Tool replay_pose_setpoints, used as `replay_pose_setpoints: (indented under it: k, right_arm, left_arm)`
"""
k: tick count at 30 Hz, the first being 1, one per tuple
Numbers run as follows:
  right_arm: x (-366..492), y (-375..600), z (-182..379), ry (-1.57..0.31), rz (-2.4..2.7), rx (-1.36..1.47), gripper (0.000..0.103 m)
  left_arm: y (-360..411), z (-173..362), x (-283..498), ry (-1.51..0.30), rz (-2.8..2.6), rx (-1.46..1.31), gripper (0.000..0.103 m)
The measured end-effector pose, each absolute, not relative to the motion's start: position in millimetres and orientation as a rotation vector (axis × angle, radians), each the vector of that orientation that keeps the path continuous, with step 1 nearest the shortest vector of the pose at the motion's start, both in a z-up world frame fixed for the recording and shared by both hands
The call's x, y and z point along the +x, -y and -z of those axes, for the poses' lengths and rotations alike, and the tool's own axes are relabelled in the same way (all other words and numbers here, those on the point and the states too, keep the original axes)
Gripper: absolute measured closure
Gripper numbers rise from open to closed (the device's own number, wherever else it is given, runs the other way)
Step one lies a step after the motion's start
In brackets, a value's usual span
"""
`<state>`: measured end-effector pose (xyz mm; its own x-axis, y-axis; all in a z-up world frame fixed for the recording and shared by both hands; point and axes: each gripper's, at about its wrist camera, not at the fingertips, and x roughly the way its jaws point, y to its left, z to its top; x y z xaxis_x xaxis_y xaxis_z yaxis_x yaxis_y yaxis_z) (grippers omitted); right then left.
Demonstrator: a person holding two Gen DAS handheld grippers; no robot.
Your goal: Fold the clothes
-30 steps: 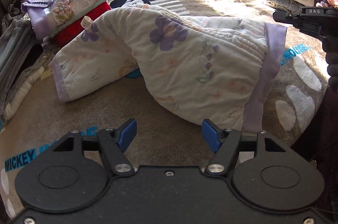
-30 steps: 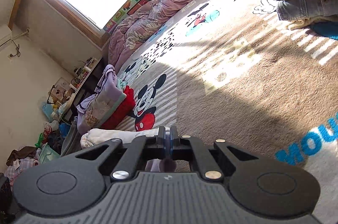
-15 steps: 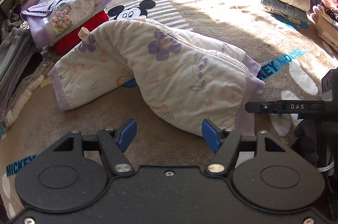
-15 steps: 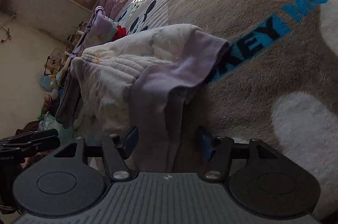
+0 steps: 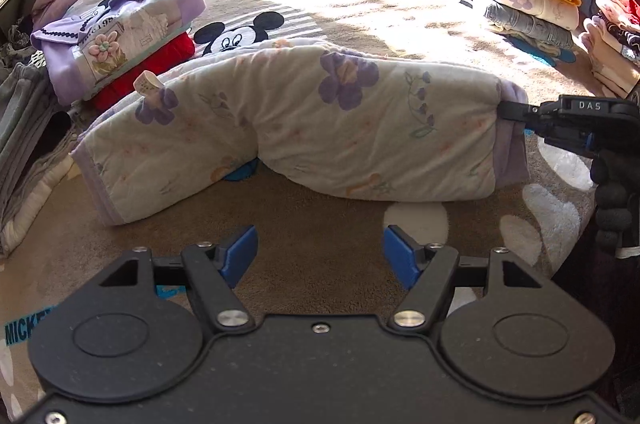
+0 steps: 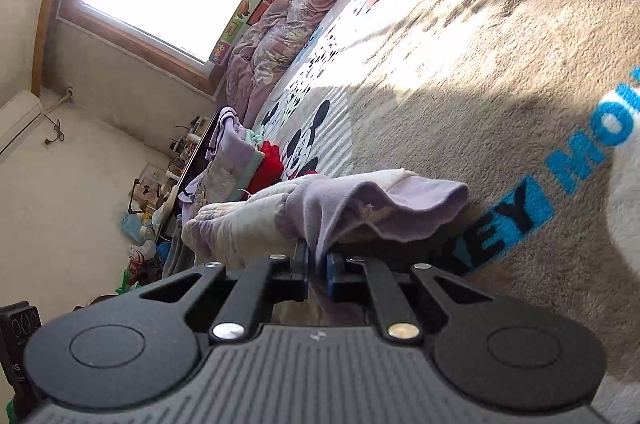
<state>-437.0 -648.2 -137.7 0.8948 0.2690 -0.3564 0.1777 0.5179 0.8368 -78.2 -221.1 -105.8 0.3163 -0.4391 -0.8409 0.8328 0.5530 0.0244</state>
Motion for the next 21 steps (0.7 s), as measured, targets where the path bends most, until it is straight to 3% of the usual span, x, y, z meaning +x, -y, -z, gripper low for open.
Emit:
replay_pose_setpoints:
  k: [8,14,21]
  right_arm:
    - [-461.1,738.5,105.3,-0.435,0.092,0.956,0.094]
    - [-473.9,761.4,121.4,-0.555,0.151,0.913,0.093]
    - [-490.2,755.5,122.1,-0.563,0.168,0.927,0.076]
  left_arm:
    - [224.8,105.8,-79.3,-0.913,0.878,0.494,0.030]
    - [219.9,101.7,-75.1,-0.903,0.866,0.478,0.029]
    - [210.8,103.5,-53.1,-0.914,0.794,0.458,0.029]
